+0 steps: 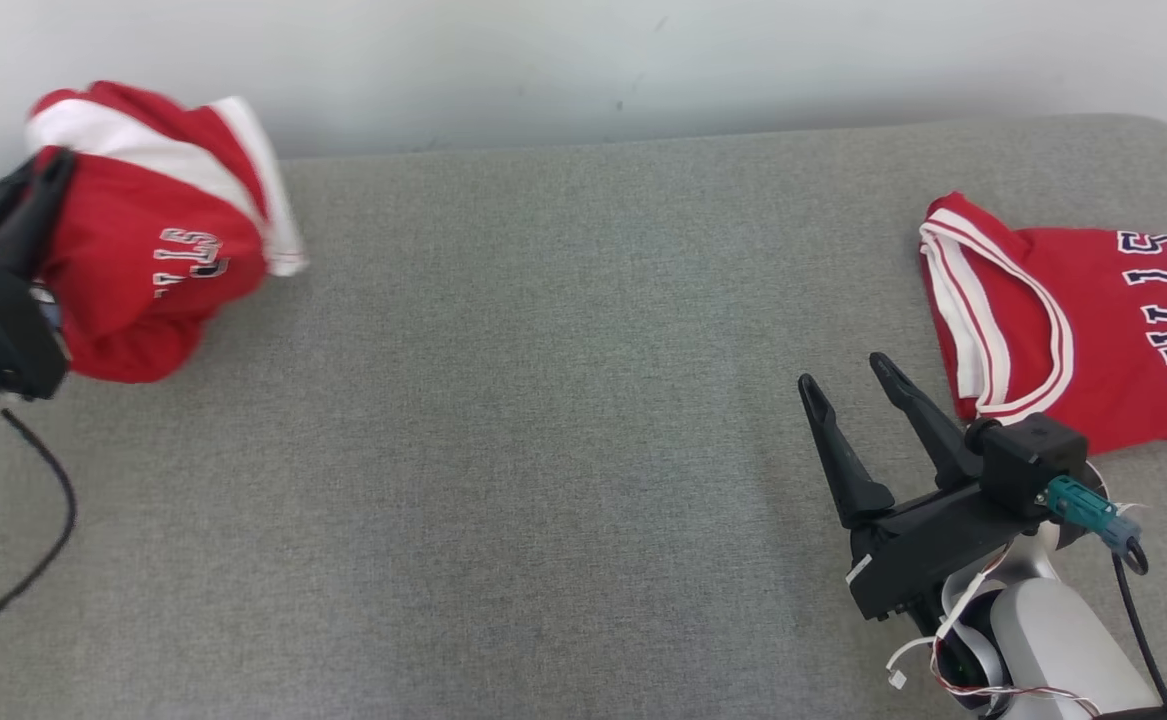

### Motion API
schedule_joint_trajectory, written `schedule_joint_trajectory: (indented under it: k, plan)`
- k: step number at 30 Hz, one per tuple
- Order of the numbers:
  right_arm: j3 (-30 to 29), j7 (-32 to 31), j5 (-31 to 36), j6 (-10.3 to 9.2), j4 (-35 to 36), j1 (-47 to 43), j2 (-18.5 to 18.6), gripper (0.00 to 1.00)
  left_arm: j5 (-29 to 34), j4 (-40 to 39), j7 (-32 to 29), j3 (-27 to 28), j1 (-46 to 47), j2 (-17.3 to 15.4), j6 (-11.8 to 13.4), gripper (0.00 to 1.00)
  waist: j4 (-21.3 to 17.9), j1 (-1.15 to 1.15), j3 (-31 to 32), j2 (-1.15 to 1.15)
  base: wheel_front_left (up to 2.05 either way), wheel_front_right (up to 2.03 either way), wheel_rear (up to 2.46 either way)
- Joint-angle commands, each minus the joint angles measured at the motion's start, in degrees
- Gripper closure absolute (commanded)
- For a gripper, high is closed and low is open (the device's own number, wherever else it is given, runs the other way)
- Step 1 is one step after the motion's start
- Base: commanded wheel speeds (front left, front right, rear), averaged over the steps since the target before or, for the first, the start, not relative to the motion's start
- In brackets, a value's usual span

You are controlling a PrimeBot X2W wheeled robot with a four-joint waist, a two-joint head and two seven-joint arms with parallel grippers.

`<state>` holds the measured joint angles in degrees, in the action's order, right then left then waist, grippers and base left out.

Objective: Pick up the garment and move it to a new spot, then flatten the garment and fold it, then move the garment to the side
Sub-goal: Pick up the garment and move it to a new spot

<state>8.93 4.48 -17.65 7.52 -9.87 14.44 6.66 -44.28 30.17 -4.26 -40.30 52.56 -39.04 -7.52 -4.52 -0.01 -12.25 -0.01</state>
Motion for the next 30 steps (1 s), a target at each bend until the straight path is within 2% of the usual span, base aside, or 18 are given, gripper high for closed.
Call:
schedule_joint_trajectory:
  k: [1,11,16,19,30]
  plan:
    - [0.11,0.60,-0.74,-0.07,-0.59,-0.09,-0.05,0.00,0.55,-1.89,0.17,-1.24,0.42,0.23,0.12,1.00,-0.51,0.01,0.60,0.01,0.00,0.00,0.00]
    - [0.71,2.11,-1.48,-0.07,-3.22,-0.23,-0.26,0.00,2.91,-12.07,1.75,-6.83,-3.10,3.64,0.22,1.00,-2.13,0.01,2.52,0.01,0.00,0.00,0.00]
    - [0.90,2.59,-1.64,-0.07,-4.18,-0.38,-0.43,0.00,3.90,-16.40,2.66,-9.20,-5.83,6.40,1.36,1.00,-2.39,0.01,3.25,0.01,0.00,0.00,0.00]
    - [0.91,2.64,-1.70,-0.07,-4.40,-0.51,-0.50,0.00,4.41,-17.89,3.14,-9.93,-6.59,7.39,1.94,1.00,-2.37,0.01,3.38,0.01,0.00,0.00,0.00]
    - [0.95,3.20,-1.99,-0.07,-5.14,-0.67,-0.67,0.00,5.18,-21.17,4.97,-14.95,-12.25,14.14,4.05,1.00,-1.85,0.01,3.35,0.01,0.00,0.00,0.00]
